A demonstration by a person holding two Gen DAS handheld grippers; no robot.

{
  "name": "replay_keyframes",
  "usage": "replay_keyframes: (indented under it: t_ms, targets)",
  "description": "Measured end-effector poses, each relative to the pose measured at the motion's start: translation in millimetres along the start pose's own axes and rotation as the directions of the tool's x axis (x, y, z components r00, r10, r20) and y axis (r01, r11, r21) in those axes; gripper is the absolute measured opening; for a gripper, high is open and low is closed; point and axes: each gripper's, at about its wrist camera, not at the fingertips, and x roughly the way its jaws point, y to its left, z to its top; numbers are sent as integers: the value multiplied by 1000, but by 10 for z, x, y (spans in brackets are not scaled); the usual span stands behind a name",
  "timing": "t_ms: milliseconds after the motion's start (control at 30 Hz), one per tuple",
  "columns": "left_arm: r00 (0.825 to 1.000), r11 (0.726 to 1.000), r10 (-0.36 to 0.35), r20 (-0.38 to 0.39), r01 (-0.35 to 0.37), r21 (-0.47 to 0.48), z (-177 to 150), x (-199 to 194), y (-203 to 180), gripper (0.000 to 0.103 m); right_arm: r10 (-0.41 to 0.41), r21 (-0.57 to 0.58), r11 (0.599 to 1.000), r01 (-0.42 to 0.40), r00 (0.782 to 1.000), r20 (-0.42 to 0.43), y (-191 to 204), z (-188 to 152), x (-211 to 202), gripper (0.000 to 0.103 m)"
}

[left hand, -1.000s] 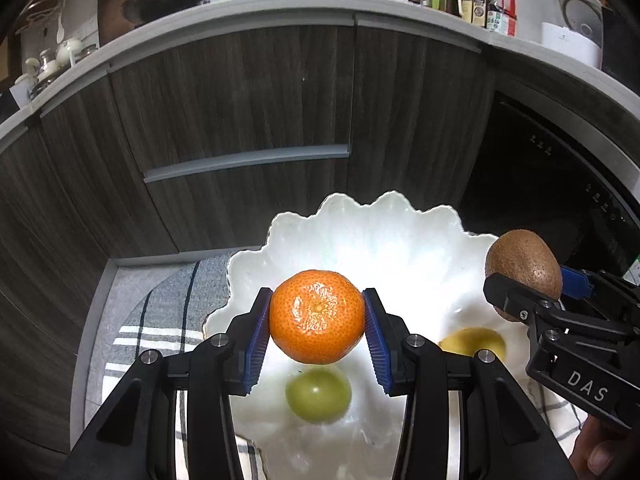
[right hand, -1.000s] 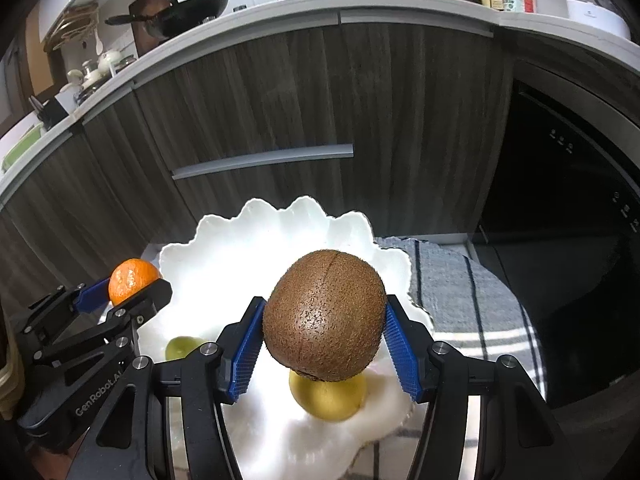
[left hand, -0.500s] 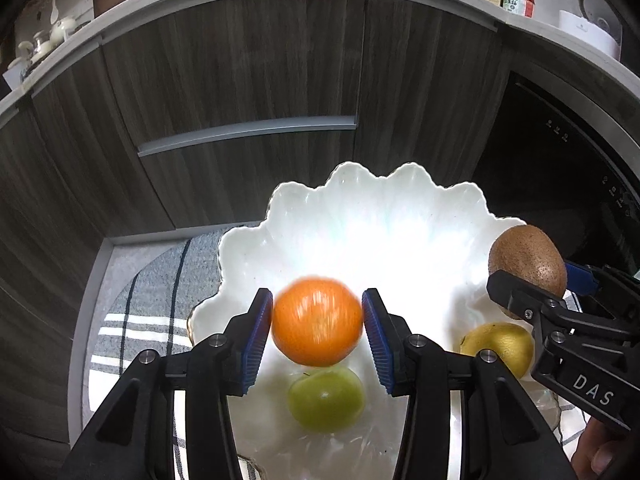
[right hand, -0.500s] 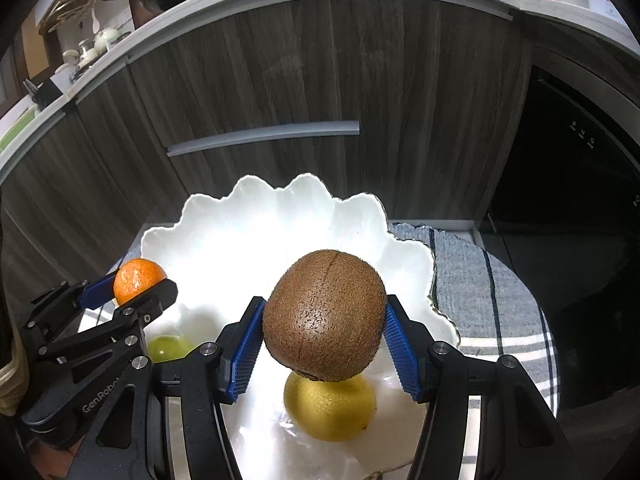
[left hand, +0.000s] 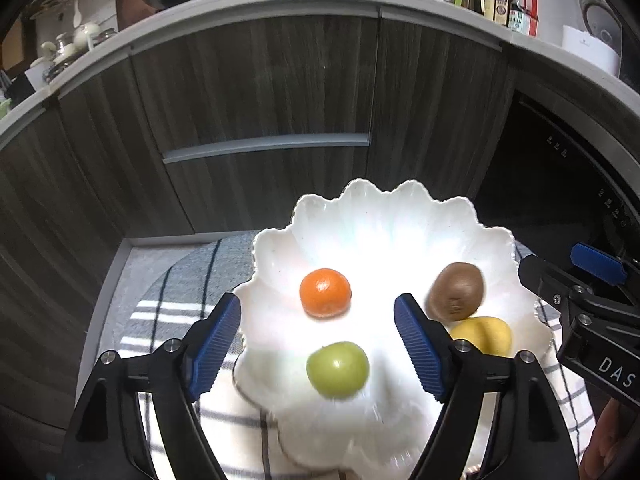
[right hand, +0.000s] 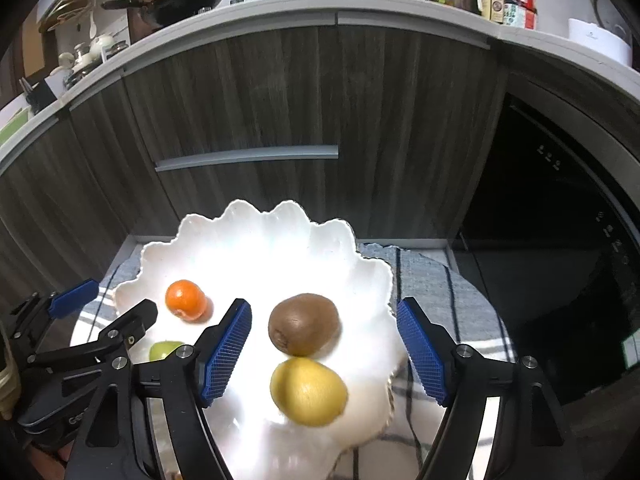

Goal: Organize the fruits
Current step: 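Pull both tools back from the bowl toward the fruits on the cloth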

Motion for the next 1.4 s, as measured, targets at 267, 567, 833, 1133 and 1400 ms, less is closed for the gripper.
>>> replay_keyframes:
  t_ms: [267, 567, 833, 1133, 1400]
  targets:
    - [999, 1000, -1, 45, 1, 0, -114, -566, -27, 80, -3, 17, 1000, 2, 999, 32, -13, -120, -537, 76]
    - [997, 1000, 5, 81, -5, 1, -299, -1048, -70, 80, 1, 31, 1000, -3, 998, 64, -16, -325, -1057, 76]
    - [996, 1000, 8, 92, -9, 9, -495, -1320, -121, 80, 7, 40, 999, -10, 997, 81, -43, -496, -1343, 76]
    - [996, 1000, 9, 94, -11, 15, -726, -1519, -175, 80, 18, 41, 999, -22, 996, 84, -65, -731, -1524, 76]
    - [996, 999, 10, 93, -13, 34, -888, -1602, -278, 80, -7, 44, 999, 2, 995, 97, -146, -887, -1633, 76]
